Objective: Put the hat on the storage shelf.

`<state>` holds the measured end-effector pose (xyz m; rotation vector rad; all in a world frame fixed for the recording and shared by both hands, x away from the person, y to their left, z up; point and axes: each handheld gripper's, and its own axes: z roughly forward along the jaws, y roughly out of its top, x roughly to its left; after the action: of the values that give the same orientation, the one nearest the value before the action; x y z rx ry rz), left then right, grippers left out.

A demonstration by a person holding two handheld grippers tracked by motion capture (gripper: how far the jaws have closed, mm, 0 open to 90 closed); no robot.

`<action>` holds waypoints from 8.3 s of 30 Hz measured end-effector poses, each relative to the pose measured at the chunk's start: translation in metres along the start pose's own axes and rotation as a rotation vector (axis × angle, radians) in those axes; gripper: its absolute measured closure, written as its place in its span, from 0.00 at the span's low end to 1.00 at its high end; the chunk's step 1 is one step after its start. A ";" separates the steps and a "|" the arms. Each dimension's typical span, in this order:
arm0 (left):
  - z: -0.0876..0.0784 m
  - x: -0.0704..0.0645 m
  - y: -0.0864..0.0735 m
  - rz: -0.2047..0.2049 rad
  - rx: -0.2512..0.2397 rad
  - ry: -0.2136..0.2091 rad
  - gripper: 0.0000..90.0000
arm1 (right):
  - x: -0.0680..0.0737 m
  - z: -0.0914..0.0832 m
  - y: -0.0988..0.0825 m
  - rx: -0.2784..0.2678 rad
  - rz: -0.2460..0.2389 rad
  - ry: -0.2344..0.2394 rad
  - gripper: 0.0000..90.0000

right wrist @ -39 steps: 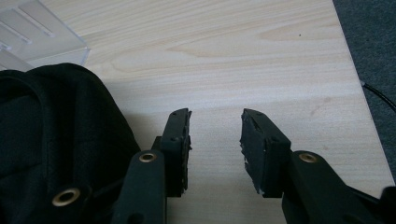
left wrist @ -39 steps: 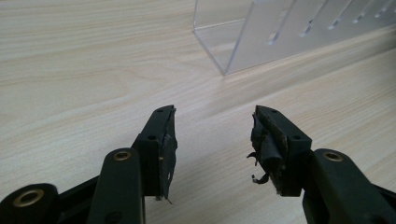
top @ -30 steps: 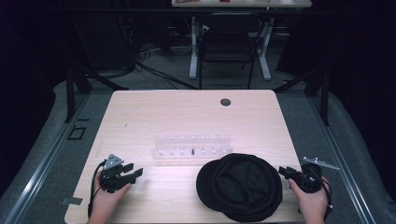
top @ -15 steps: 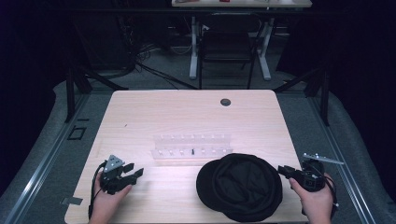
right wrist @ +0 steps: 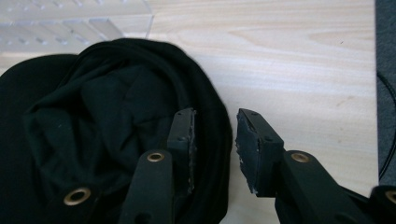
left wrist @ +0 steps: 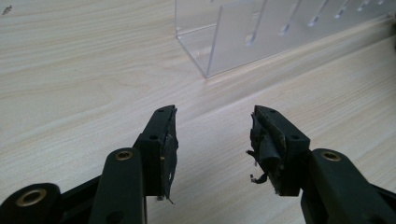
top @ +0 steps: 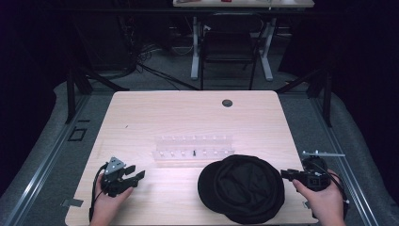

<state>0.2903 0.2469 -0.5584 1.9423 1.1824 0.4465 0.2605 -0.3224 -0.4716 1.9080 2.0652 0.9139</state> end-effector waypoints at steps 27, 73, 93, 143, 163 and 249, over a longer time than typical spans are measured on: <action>0.002 -0.002 -0.001 -0.012 0.012 0.003 0.56 | -0.004 0.020 0.014 0.309 0.065 -0.031 0.75; 0.005 -0.003 -0.001 0.002 0.028 0.001 0.56 | -0.012 0.057 0.021 0.505 0.062 0.043 0.96; 0.006 -0.003 -0.001 0.002 0.032 0.003 0.56 | -0.009 0.036 0.032 0.490 0.123 0.144 0.98; 0.006 -0.003 -0.001 -0.002 0.027 0.004 0.57 | 0.023 -0.040 0.082 0.318 0.122 0.433 0.99; 0.006 -0.003 -0.001 -0.001 0.026 0.004 0.57 | 0.026 -0.069 0.100 0.240 0.142 0.461 0.99; 0.006 -0.001 0.000 -0.007 0.003 0.006 0.50 | 0.132 -0.050 0.199 0.091 0.107 0.583 0.98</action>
<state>0.2937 0.2436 -0.5616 1.9395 1.1941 0.4480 0.3800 -0.2158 -0.2883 1.9823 2.3473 1.5820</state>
